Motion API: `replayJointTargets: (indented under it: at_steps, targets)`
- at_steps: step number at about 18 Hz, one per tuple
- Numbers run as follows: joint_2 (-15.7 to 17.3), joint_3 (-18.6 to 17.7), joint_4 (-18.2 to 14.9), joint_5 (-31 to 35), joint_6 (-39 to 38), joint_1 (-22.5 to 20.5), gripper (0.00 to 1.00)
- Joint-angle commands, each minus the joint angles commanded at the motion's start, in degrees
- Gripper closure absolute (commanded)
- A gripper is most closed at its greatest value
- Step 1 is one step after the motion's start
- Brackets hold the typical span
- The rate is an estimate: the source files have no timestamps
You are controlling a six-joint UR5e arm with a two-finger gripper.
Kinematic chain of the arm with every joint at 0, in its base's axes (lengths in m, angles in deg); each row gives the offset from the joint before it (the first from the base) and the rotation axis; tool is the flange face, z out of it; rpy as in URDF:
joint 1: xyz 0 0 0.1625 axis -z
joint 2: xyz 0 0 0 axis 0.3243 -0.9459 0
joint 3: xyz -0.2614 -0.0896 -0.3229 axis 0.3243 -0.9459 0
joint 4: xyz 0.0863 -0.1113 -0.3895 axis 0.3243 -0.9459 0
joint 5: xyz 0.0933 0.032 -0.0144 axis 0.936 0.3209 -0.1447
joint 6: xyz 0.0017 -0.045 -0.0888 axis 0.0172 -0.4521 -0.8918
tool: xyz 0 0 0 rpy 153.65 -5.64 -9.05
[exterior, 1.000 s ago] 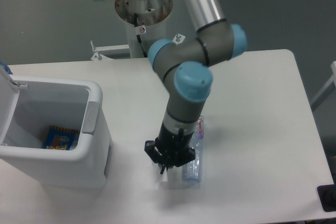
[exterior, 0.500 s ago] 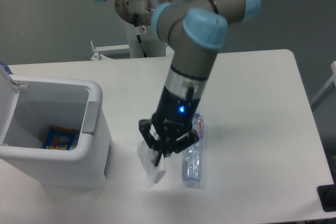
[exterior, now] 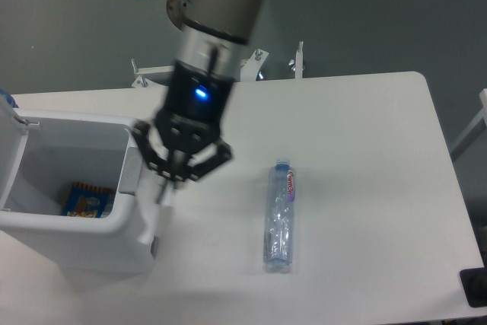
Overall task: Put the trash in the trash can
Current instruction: 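Open the gripper above the bin to drop the paper inside, then move the gripper back over the clear water bottle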
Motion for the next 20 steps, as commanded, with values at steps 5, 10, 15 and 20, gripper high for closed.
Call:
replayJointTargets:
  at_steps: [5,10,15,20]
  targets:
    - [-0.61,-1.23,0.00,0.35,-0.09,3.08,0.90]
    - [-0.35,-3.78,0.35,0.53,1.14,4.85,0.07]
    - [-0.87,-3.87,0.61,0.79,1.14,4.85,0.00]
    - [-2.72,-3.60,0.70,0.79,2.62,0.56,0.00]
